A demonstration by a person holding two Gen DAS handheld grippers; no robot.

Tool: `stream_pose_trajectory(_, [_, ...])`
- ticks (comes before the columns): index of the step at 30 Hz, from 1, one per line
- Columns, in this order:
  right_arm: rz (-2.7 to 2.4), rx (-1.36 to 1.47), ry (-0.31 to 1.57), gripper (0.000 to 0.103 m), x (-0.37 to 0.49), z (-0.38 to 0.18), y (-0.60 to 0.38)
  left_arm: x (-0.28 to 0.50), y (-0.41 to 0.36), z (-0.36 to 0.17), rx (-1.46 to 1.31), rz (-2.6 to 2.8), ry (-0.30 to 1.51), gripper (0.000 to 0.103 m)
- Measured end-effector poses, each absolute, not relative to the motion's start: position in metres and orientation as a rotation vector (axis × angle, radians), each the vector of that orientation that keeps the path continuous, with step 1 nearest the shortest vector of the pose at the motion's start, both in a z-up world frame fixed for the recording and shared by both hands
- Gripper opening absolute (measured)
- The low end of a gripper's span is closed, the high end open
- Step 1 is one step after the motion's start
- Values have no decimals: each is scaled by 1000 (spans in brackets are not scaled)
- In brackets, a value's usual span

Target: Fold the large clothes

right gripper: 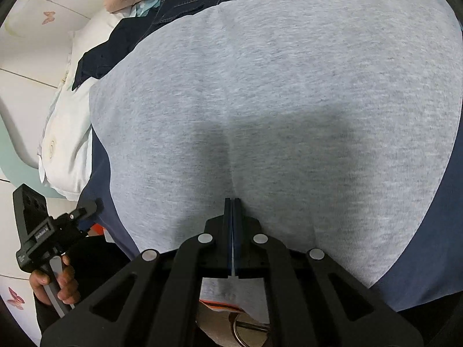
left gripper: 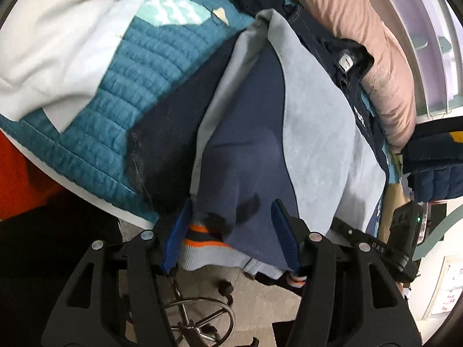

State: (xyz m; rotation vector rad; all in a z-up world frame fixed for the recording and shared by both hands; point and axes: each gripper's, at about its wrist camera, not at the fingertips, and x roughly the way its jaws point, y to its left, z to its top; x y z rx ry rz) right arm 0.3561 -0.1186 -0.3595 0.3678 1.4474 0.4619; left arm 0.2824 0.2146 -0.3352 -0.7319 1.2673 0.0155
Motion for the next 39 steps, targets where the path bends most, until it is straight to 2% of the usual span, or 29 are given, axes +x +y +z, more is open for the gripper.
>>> stream_pose_trajectory(15, [459, 385, 1442, 0, 354, -356, -118, 272, 208, -350, -730, 58, 1328, 55])
stream_pose_trajectory(18, [460, 392, 1440, 0, 353, -356, -121, 273, 207, -348, -725, 52, 1317, 41])
stream_pose_trajectory(24, [464, 405, 1432, 3, 350, -351, -121, 277, 212, -355, -774, 72, 1320, 37])
stream_pose_trajectory(25, [465, 402, 1431, 3, 349, -350, -120, 277, 214, -355, -779, 77, 1318, 30])
stream_pose_trajectory(26, [466, 398, 1429, 3, 349, -350, -119, 276, 213, -352, -776, 73, 1314, 18])
stream_pose_trajectory(28, [468, 405, 1429, 3, 348, -349, -119, 273, 209, -340, -736, 67, 1289, 13])
stream_pose_trajectory(36, [534, 401, 1375, 7, 336, -333, -118, 277, 181, -276, -652, -71, 1147, 8])
stream_pose_trajectory(37, [562, 394, 1351, 9, 332, -325, -117, 279, 177, -269, -648, -79, 1134, 8])
stream_pose_trajectory(39, [627, 346, 1273, 22, 322, -302, -109, 281, 172, -262, -640, -89, 1126, 8])
